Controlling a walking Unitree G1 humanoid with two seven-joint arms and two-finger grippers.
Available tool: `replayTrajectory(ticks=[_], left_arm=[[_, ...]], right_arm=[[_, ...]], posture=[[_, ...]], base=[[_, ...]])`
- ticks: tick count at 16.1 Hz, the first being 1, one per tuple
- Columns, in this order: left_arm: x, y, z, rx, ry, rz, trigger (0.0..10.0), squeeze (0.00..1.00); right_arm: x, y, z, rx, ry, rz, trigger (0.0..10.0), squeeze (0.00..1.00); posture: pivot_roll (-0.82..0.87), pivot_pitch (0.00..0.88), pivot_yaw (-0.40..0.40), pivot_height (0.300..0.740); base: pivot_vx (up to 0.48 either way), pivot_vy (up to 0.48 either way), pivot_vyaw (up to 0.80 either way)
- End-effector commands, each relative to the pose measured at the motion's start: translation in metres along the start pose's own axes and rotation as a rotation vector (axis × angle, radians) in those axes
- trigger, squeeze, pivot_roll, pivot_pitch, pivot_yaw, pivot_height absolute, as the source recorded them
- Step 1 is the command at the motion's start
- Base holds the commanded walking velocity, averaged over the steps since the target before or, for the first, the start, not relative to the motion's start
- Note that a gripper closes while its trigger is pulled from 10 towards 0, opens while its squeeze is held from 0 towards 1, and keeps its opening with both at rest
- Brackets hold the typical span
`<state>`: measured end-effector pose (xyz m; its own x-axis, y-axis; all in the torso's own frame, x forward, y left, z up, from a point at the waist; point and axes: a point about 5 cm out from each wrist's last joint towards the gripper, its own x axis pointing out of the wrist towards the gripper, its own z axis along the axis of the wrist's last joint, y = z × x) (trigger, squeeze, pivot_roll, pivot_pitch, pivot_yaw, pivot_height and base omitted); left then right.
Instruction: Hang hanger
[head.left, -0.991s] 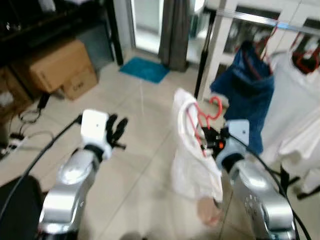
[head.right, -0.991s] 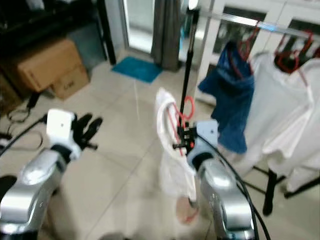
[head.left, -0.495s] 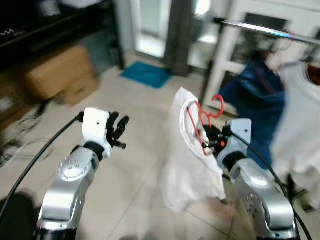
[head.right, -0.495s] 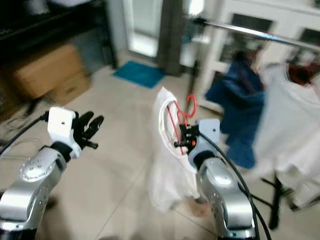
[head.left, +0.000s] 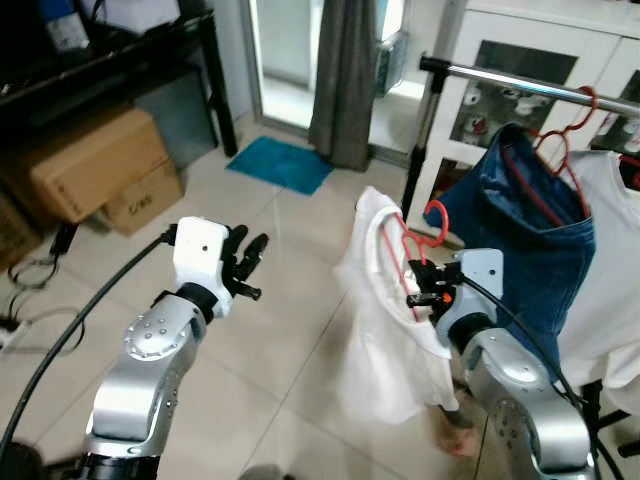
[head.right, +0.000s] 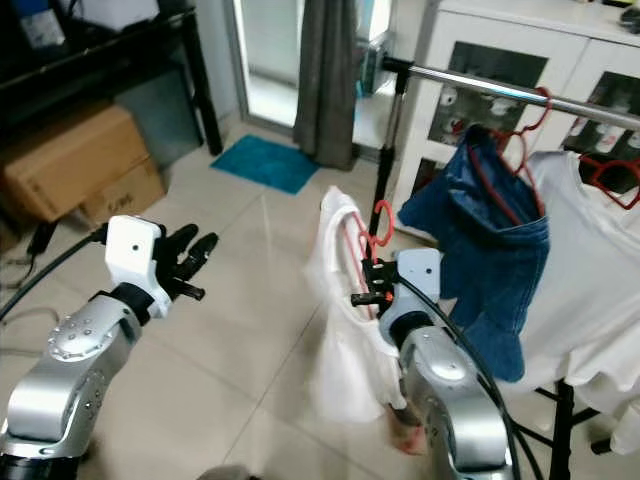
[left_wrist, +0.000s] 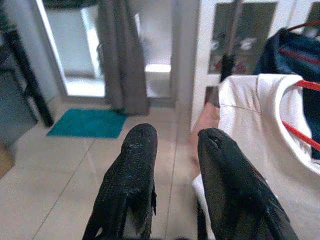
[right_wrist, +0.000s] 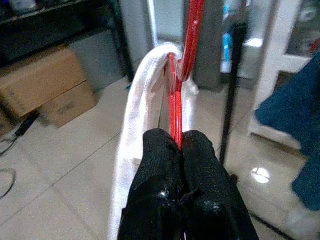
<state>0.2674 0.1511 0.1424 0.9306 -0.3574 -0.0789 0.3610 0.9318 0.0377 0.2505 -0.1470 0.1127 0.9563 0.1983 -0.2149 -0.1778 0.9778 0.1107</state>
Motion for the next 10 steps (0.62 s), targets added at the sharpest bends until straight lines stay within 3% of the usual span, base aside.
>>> replayTrajectory(ticks=[1, 3, 7, 10], left_arm=[[0.003, -0.005, 0.0, -0.001, -0.004, -0.02, 10.0, 0.0], [0.003, -0.003, 0.001, 0.023, -0.005, -0.026, 10.0, 0.0], [0.0, -0.001, 0.001, 0.033, -0.003, -0.03, 10.0, 0.0], [-0.003, -0.003, -0.004, 0.041, 0.021, -0.049, 10.0, 0.0]], right_arm=[[-0.001, -0.009, 0.012, -0.015, -0.054, -0.028, 10.0, 0.0], [0.003, -0.009, 0.013, -0.016, -0.052, -0.023, 10.0, 0.0], [0.002, -0.005, 0.005, -0.022, -0.003, -0.022, 10.0, 0.0], [-0.006, -0.01, -0.006, -0.049, 0.046, -0.052, 10.0, 0.0]], posture=[[0.12, 0.0, 0.02, 0.74], [0.14, 0.0, 0.013, 0.74], [0.14, 0.008, 0.009, 0.74], [0.13, 0.02, 0.022, 0.74]], base=[[0.382, 0.0, 0.0], [0.384, 0.0, 0.0], [0.385, 0.0, -0.77], [0.385, 0.0, -0.78]])
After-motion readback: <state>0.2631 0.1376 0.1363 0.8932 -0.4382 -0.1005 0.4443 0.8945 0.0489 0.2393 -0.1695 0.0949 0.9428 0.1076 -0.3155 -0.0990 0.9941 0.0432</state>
